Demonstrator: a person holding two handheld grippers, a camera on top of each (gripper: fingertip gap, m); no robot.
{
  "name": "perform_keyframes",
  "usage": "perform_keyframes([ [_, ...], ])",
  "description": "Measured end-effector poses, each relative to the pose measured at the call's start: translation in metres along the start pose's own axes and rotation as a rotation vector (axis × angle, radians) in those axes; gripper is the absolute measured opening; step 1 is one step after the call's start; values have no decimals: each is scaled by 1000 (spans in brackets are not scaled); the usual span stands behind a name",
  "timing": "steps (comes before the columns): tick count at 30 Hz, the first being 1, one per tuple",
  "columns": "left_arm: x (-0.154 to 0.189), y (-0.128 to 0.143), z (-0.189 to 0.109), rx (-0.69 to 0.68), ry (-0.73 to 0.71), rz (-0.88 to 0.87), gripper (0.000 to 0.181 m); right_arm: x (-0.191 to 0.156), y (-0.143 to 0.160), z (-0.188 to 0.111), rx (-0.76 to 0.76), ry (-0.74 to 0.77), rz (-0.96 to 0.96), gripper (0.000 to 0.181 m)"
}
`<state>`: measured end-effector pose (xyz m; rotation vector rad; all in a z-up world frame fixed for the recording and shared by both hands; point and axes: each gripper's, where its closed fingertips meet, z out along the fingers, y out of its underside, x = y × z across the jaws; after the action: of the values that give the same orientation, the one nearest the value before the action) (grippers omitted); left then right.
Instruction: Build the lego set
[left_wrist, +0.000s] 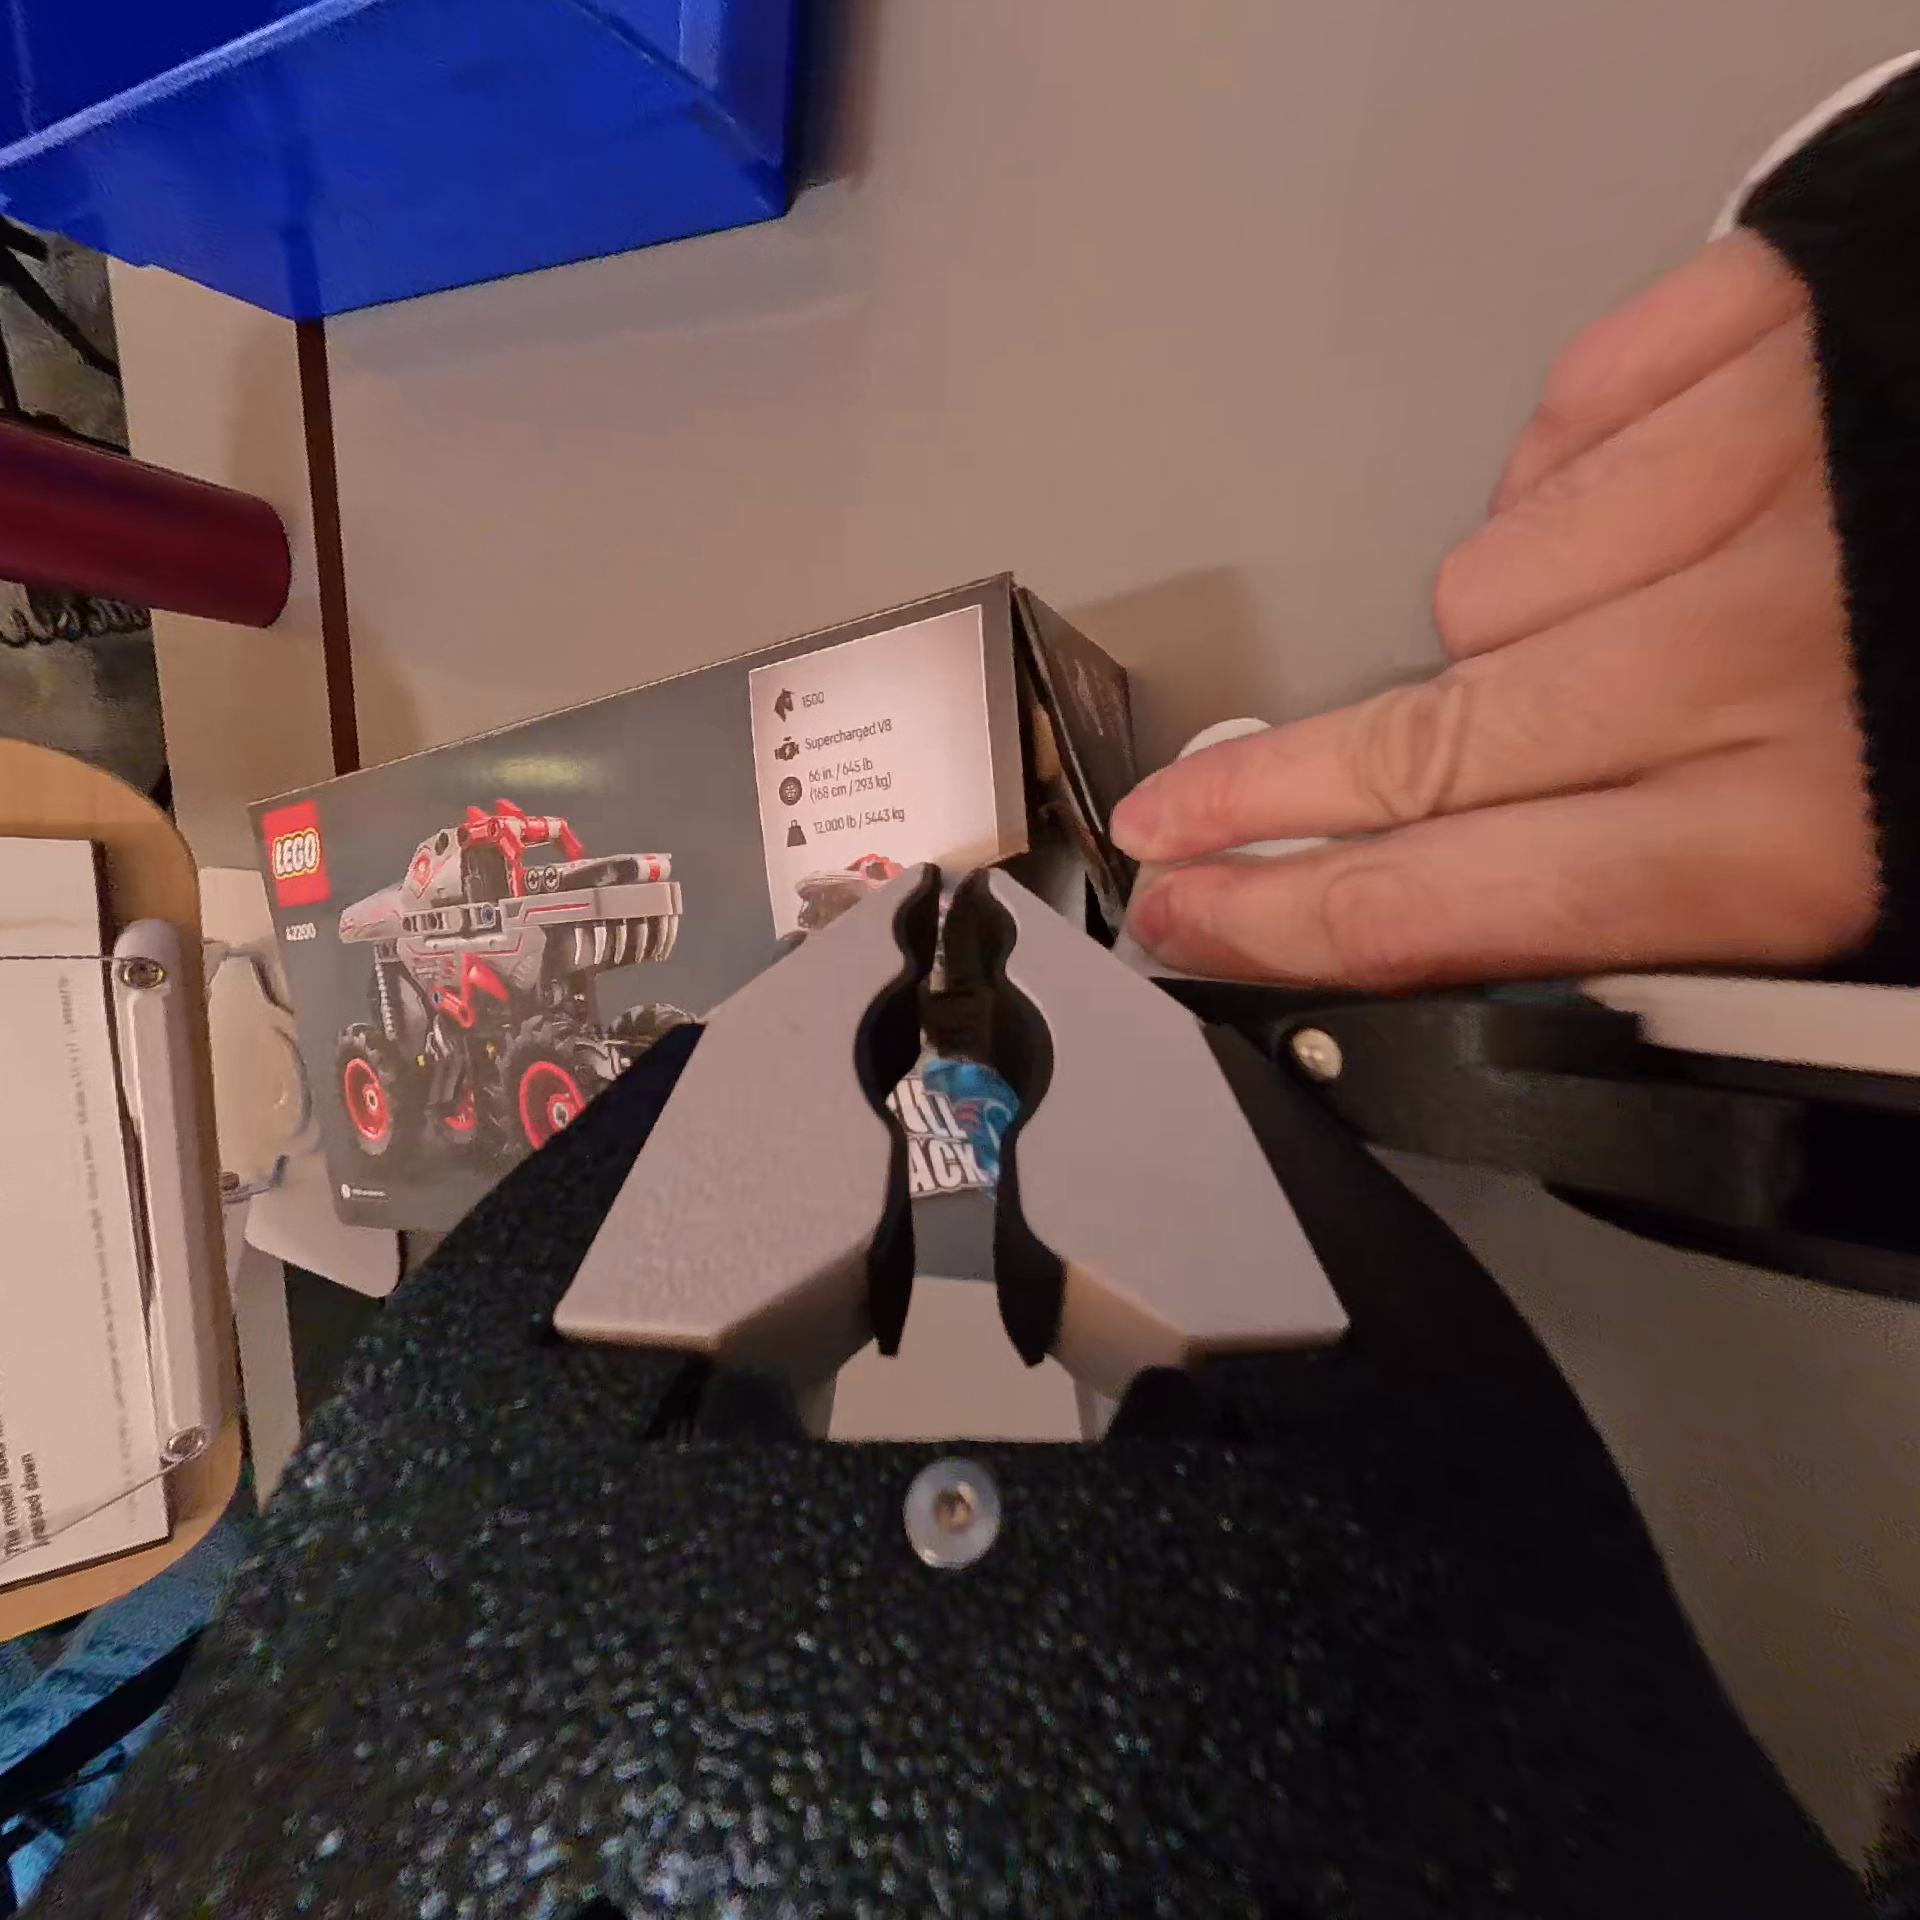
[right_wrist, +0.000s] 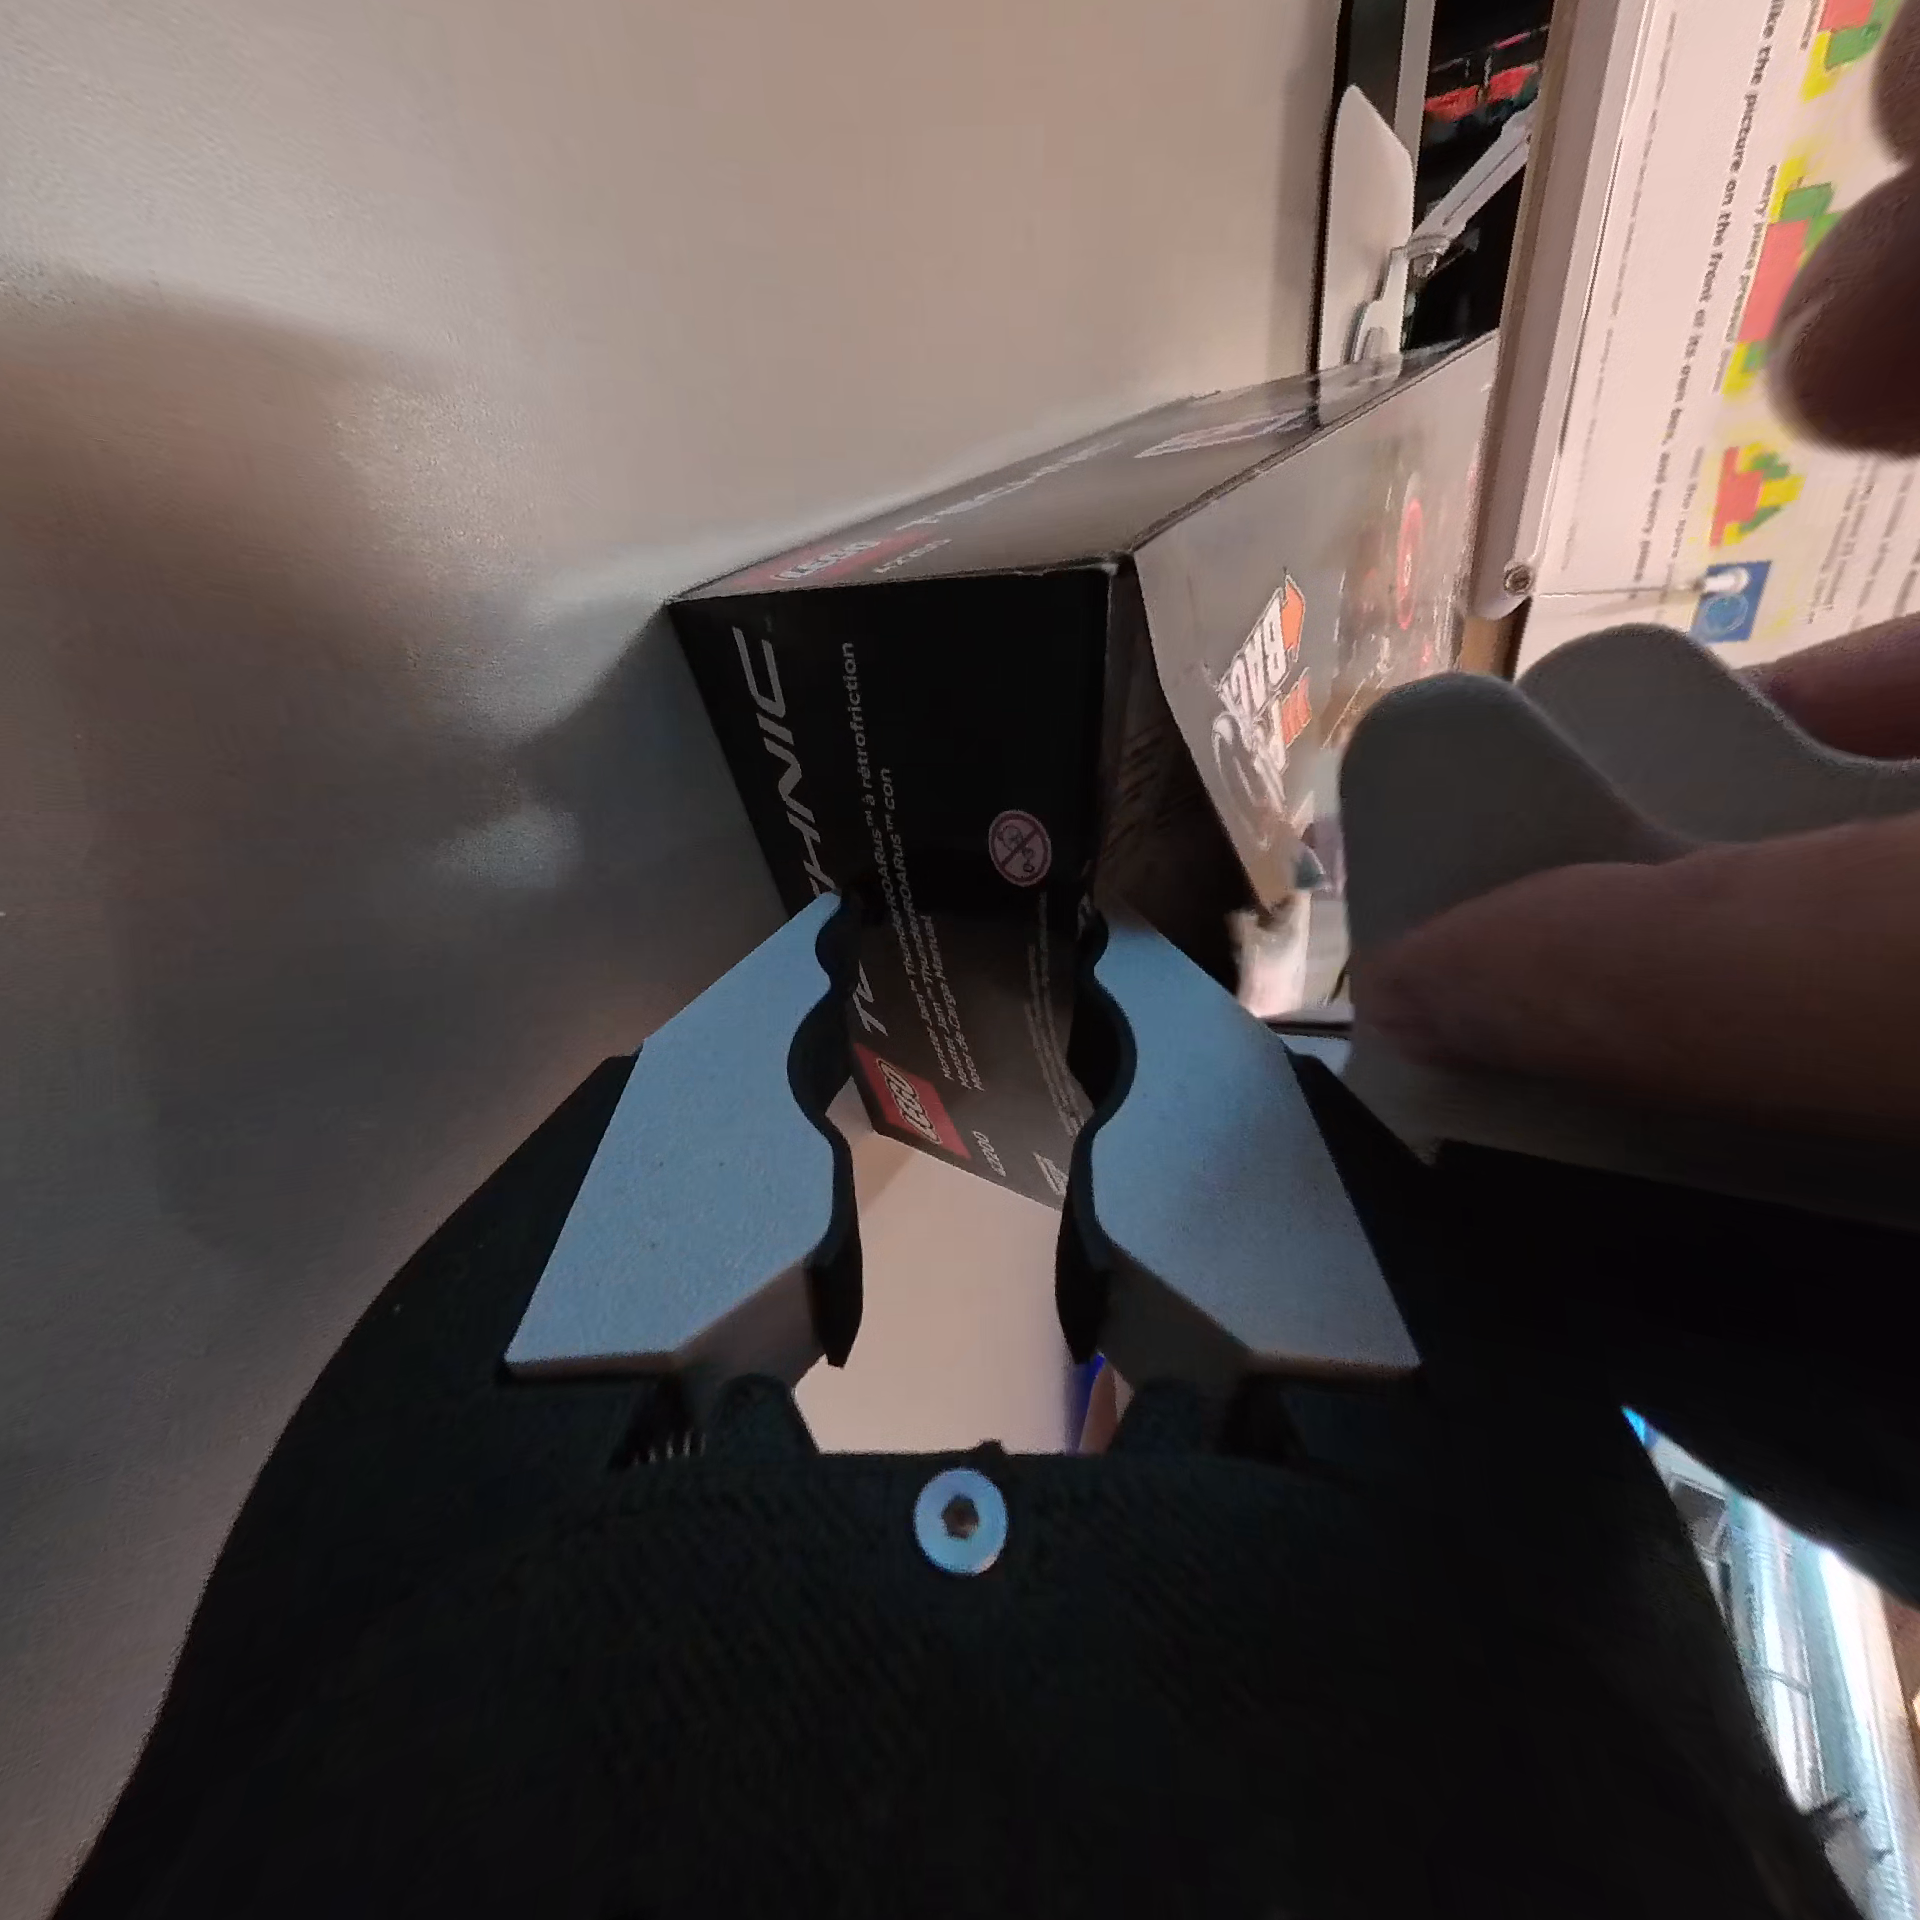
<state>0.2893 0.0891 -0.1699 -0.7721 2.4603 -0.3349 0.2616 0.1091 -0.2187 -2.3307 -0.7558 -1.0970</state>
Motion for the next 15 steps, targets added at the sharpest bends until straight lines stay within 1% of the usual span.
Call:
perform_keyframes([
  [1,2,-1,-3,6,0,14,0,0,0,0,-7,-2,11,37],
  [3,3,-8,-12,16,8,33,0,0,1,1,-26,-3,19,37],
  [5,6,-22,-15,54,46,40,0,1,1,1,-31,-3,27,38],
  [7,8,-30,-7,59,80,57,4,1,0,1,-28,-3,24,38],
  [9,6,-28,8,23,100,83,10,1,0,1,-25,-1,23,38],
  [11,6,-25,18,12,144,71,15,1,0,1,-22,1,23,38],
  [13,1,-25,19,28,160,60,21,1,0,1,-19,4,20,39],
  [15,-4,-26,19,40,135,96,31,1,0,1,-18,4,21,39],
])
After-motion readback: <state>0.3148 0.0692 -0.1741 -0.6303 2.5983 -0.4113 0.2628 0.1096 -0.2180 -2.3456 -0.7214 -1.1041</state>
